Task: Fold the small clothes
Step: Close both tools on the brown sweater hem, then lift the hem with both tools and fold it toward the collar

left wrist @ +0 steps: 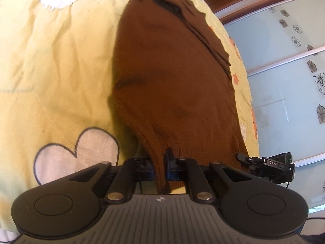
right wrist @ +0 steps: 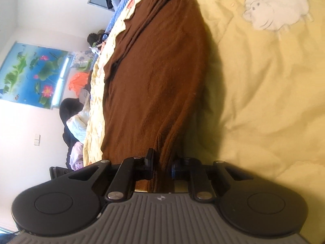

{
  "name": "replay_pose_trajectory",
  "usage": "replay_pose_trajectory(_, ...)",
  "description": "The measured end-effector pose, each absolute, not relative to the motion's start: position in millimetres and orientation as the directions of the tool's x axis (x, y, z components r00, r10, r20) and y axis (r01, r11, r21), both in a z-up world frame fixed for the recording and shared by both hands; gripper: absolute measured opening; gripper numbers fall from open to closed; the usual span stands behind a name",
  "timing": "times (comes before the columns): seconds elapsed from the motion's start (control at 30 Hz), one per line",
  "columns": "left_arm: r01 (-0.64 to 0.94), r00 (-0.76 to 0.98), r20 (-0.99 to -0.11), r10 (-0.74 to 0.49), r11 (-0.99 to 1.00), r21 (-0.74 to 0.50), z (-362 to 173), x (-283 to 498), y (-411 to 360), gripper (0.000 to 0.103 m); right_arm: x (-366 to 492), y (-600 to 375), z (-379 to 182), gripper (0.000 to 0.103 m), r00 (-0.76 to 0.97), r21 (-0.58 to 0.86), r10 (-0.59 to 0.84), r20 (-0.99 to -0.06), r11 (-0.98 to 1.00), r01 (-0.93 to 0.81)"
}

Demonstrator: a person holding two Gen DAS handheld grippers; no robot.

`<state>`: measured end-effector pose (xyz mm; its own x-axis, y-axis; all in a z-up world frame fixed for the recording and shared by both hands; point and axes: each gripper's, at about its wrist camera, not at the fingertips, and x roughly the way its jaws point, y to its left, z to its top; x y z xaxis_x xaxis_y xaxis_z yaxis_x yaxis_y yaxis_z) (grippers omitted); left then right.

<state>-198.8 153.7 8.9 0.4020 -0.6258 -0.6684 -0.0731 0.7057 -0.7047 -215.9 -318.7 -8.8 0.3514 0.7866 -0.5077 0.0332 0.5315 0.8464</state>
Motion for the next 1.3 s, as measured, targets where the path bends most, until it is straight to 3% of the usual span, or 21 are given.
replay_pose_trajectory(0.27, 0.052, 0.507, -0.576, -0.641, 0.69, -0.722, 59, -167, 160, 0.006, -190, -330, 29, 0.015, 0.413, 0.868, 0.81, -0.417, 0.489, -0.083)
replay_pose_trajectory(0.57, 0.211, 0.634, -0.474, -0.611, 0.727, -0.654, 131, -34, 155, 0.006, -58, -332, 85, 0.015, 0.519, 0.854, 0.808, -0.28, 0.456, -0.25)
replay_pose_trajectory(0.7, 0.201, 0.697, -0.451, -0.558, 0.755, -0.624, 143, 43, 156, 0.006, 28, -343, 81, 0.015, 0.579, 0.885, 0.783, -0.229, 0.414, -0.21)
replay_pose_trajectory(0.83, 0.105, 0.738, -0.489, -0.464, 0.796, -0.597, 126, 124, 152, 0.007, 114, -343, 53, 0.015, 0.616, 0.897, 0.736, -0.281, 0.429, -0.104)
replay_pose_trajectory(0.9, 0.047, 0.777, -0.494, -0.39, 0.818, -0.573, 113, 161, 152, 0.007, 145, -337, 32, 0.025, 0.652, 0.888, 0.682, -0.332, 0.459, -0.027)
replay_pose_trajectory(0.93, 0.02, 0.783, -0.498, -0.374, 0.815, -0.58, 104, 175, 152, 0.015, 156, -338, 22, 0.06, 0.671, 0.879, 0.64, -0.375, 0.475, 0.038)
replay_pose_trajectory(1.0, -0.093, 0.761, -0.559, -0.329, 0.797, -0.596, 84, 193, 160, 0.052, 160, -338, 7, 0.103, 0.701, 0.855, 0.552, -0.45, 0.492, 0.162)
replay_pose_trajectory(1.03, -0.173, 0.758, -0.585, -0.289, 0.776, -0.607, 78, 191, 167, 0.081, 157, -338, 5, 0.1, 0.713, 0.859, 0.546, -0.439, 0.487, 0.155)
replay_pose_trajectory(1.07, -0.211, 0.776, -0.574, -0.26, 0.751, -0.626, 74, 181, 172, 0.086, 149, -338, 6, 0.1, 0.718, 0.866, 0.558, -0.416, 0.484, 0.126)
replay_pose_trajectory(1.17, -0.165, 0.824, -0.511, -0.244, 0.759, -0.63, 72, 130, 182, 0.086, 106, -341, 17, 0.102, 0.722, 0.815, 0.553, -0.415, 0.578, 0.026)
replay_pose_trajectory(1.3, -0.218, 0.823, -0.538, -0.183, 0.773, -0.596, 56, 50, 192, 0.086, 45, -344, 21, 0.102, 0.716, 0.594, 0.403, -0.57, 0.805, 0.02)
